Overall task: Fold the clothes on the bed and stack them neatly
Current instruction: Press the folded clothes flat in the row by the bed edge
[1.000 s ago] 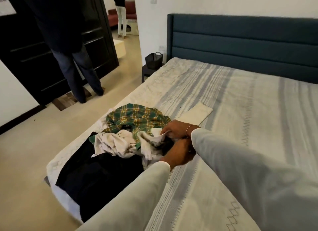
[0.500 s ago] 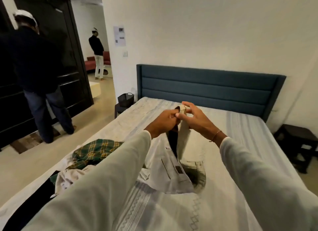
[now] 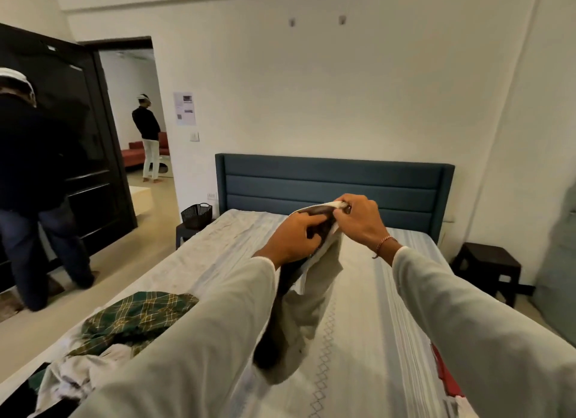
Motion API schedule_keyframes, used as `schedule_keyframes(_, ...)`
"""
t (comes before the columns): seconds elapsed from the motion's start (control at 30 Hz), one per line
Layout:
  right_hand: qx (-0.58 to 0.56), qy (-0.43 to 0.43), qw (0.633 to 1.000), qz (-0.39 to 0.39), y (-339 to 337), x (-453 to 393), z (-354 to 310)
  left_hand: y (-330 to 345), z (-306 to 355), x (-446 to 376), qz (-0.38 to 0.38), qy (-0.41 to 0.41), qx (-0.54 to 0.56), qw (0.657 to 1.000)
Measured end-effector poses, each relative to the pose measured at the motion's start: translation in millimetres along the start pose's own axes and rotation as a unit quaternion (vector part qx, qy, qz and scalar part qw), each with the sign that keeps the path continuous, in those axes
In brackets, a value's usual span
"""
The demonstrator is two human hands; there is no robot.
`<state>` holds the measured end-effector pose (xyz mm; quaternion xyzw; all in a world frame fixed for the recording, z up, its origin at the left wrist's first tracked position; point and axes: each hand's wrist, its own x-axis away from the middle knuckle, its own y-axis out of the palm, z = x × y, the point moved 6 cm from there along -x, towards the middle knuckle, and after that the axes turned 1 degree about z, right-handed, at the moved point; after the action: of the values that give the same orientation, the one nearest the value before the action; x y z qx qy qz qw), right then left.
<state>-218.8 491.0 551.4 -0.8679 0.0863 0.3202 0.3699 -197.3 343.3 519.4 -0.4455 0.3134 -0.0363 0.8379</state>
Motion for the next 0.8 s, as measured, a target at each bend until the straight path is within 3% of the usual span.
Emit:
schedule_keyframes(0.07,-0.002,0.033,0.999,0.031,-17.2,-4.1,9.1,10.2,-6.5,18.4,-0.014,0.001,-0.097,0.995)
schedule_keyframes(0.13,-0.004,0.064,0.996,0.067,-38.3,-8.6,19.0,22.0,-25.9,42.9,-0.088,-0.024,-0.183,0.979)
schedule_keyframes(0.23,-0.002,0.097,0.990,0.105,-76.6,-17.0,38.8,29.3,-38.7,74.9,-0.174,0.080,-0.319,0.928)
schedule_keyframes(0.37,0.024,0.109,0.992,0.065,-109.9,-26.6,66.8,11.5,-32.4,77.3,-0.216,0.195,-0.427,0.856)
schedule_keyframes(0.5,0.045,0.073,0.996,0.013,-128.6,-33.0,82.9,-5.6,-24.3,63.9,-0.232,0.194,-0.486,0.819)
schedule_keyframes(0.67,0.094,0.043,0.995,-0.014,-190.1,-33.4,107.9,0.9,-26.5,53.0,-0.240,0.187,-0.509,0.805)
schedule_keyframes(0.8,0.148,0.056,0.986,-0.043,-227.1,-22.4,118.9,-25.3,-4.2,10.7,-0.192,0.144,-0.465,0.852)
